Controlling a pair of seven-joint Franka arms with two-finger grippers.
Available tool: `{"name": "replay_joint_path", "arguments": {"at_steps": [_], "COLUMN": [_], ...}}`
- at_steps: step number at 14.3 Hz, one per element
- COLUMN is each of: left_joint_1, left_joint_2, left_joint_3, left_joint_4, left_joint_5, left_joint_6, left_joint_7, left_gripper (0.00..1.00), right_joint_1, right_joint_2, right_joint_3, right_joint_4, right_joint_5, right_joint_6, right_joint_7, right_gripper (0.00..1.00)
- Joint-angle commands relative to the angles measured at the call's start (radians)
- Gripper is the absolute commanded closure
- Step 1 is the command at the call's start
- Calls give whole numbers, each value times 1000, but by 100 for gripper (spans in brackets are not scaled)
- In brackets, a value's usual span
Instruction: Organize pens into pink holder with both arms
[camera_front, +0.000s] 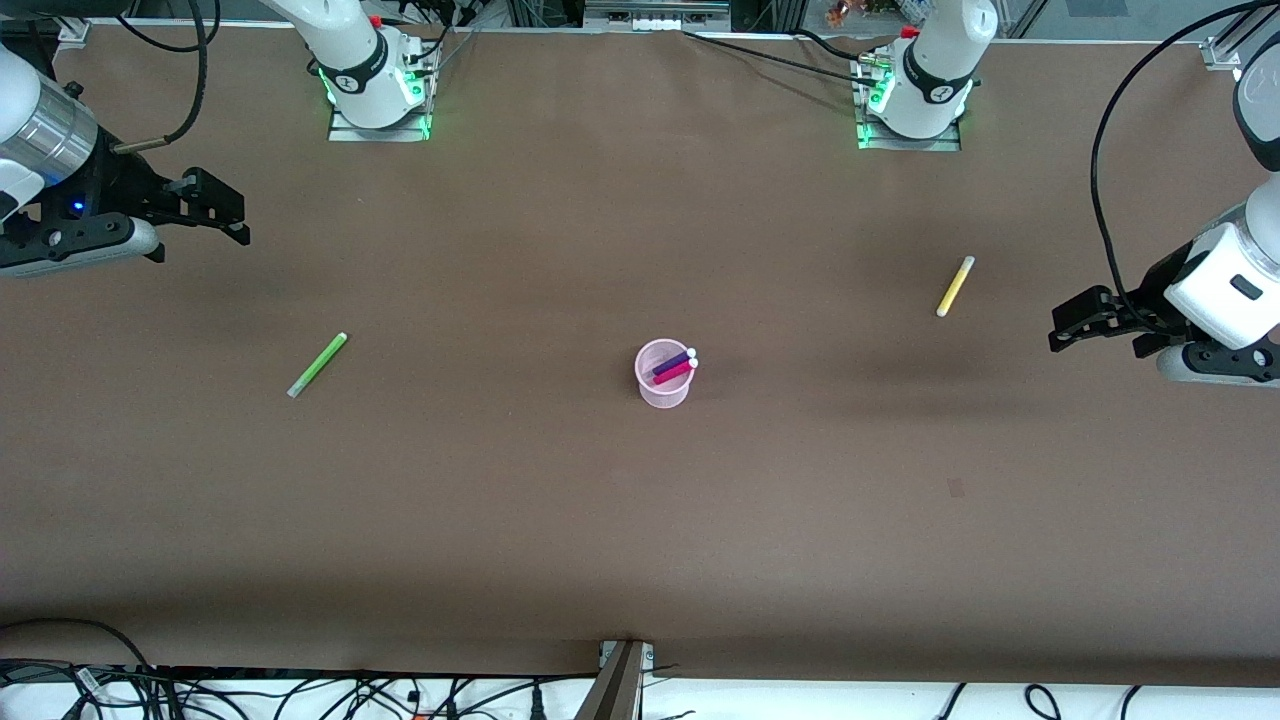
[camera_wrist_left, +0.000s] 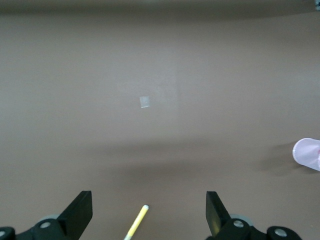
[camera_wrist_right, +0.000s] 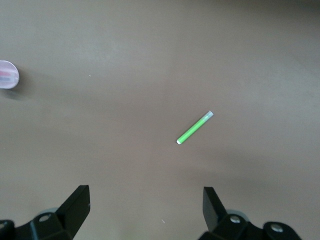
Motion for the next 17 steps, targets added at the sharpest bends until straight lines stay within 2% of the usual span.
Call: {"name": "replay_joint_path", "arguments": {"at_steps": [1,8,17], "left_joint_1": [-3,0,0], "left_joint_2": [-6,-6,-6], "left_joint_3": [-25,-23,-23], "left_joint_4": [15,17,17], "left_joint_5": [57,46,45], "left_joint_6": [-20,-20,-19], "left_joint_7": [16,17,17], "left_gripper": [0,0,0], "right_joint_1": [-1,1,4], "right_joint_2": [7,30,53], "right_joint_3": [8,13,13], "right_joint_4": [46,68,69], "right_joint_5": [-37,-33,-33], "right_joint_6": [-31,-92,-64], "right_joint_7": [-17,-17,-15], "right_gripper": [0,0,0]}}
